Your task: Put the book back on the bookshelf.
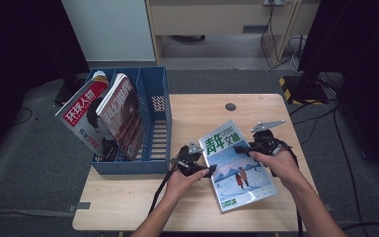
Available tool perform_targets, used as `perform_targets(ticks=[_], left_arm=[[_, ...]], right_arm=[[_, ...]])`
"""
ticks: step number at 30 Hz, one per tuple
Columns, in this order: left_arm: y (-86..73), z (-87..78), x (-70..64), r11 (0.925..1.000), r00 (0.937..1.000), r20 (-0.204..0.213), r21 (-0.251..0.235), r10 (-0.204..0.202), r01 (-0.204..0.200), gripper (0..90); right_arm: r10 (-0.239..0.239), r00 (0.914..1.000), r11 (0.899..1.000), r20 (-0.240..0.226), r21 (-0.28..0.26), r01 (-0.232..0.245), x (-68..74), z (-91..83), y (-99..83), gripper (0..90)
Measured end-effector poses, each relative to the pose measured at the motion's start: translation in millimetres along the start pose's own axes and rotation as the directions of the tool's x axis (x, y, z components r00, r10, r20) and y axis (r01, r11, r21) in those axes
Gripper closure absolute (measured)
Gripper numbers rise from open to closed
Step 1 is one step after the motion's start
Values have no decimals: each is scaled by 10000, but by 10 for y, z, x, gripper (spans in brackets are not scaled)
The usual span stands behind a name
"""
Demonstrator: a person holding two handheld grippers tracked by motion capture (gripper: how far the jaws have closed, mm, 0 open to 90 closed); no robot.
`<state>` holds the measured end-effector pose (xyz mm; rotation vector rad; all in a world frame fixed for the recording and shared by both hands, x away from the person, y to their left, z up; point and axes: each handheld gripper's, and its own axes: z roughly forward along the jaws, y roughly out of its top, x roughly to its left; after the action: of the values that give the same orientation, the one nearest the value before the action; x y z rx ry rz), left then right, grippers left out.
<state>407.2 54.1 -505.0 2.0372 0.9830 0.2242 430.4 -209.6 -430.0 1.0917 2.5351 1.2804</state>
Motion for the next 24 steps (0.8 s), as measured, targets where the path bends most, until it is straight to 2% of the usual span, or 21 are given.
perform_targets(ticks=[4,16,24], left_arm=[[52,11,4,10000,10000,-27,-17,-58,58,116],[69,79,27,9989,9975,578,-175,-418,429,97],[135,69,34,9976,9955,747,-321,-590,615,100]], right_arm=[[-60,10000,9997,5,-237,60,22,-42,59,804],[-146,9997,9980,197,-616,158,30,-152,187,804],[-300,9990,9968,345,-735,325,53,-202,275,804]])
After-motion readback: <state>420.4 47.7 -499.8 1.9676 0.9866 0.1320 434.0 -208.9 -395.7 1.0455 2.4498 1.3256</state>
